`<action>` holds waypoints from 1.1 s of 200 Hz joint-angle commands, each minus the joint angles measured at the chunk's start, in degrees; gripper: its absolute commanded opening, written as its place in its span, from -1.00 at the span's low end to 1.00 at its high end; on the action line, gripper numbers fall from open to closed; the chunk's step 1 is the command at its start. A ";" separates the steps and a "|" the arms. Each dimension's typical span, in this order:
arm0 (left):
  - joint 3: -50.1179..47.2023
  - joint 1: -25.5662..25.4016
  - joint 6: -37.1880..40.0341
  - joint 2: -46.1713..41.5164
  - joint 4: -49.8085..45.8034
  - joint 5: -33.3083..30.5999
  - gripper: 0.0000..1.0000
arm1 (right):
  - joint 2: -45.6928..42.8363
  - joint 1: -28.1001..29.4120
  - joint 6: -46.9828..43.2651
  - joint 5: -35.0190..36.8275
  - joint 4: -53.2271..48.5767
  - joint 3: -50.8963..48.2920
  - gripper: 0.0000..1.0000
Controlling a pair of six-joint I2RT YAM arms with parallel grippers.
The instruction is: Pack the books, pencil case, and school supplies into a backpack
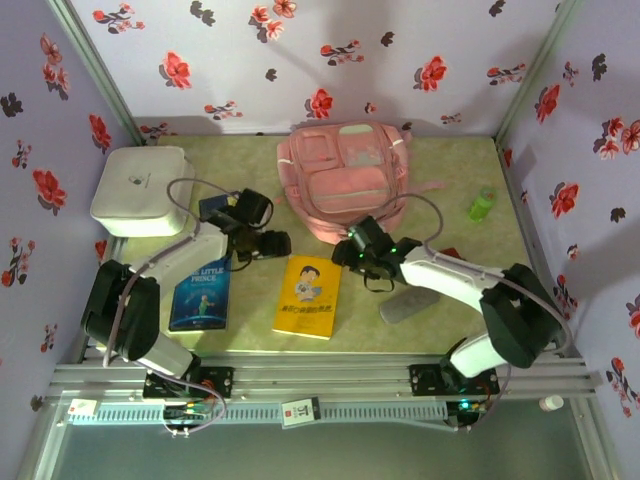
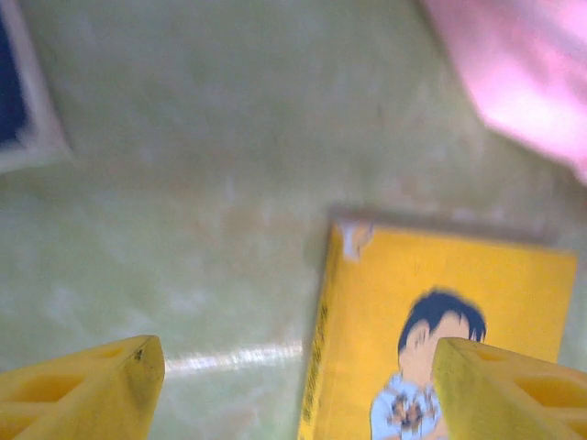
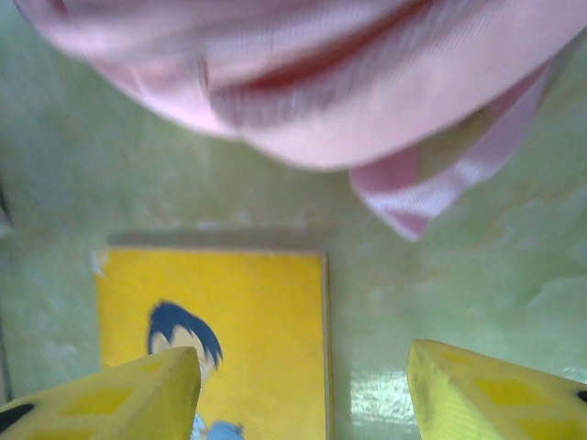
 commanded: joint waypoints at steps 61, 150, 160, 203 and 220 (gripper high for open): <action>-6.71 -4.93 -6.58 0.45 4.43 7.87 0.43 | 11.98 3.80 -1.35 -0.66 -3.25 5.19 -0.17; -7.56 -3.91 -8.57 2.37 5.58 6.19 0.21 | 21.99 2.64 -7.77 -0.12 -2.34 15.68 -0.46; -8.25 -3.38 -9.12 1.70 5.45 5.89 0.20 | 22.06 2.49 -8.16 0.18 -3.52 17.07 -0.45; -12.67 -3.30 -14.93 -3.98 6.02 6.06 0.20 | 14.93 2.43 -9.10 -0.29 -5.89 13.29 -0.16; -15.05 -3.41 -17.03 -5.57 8.17 7.78 0.19 | 13.69 2.43 -9.39 -3.15 -5.13 11.12 -0.07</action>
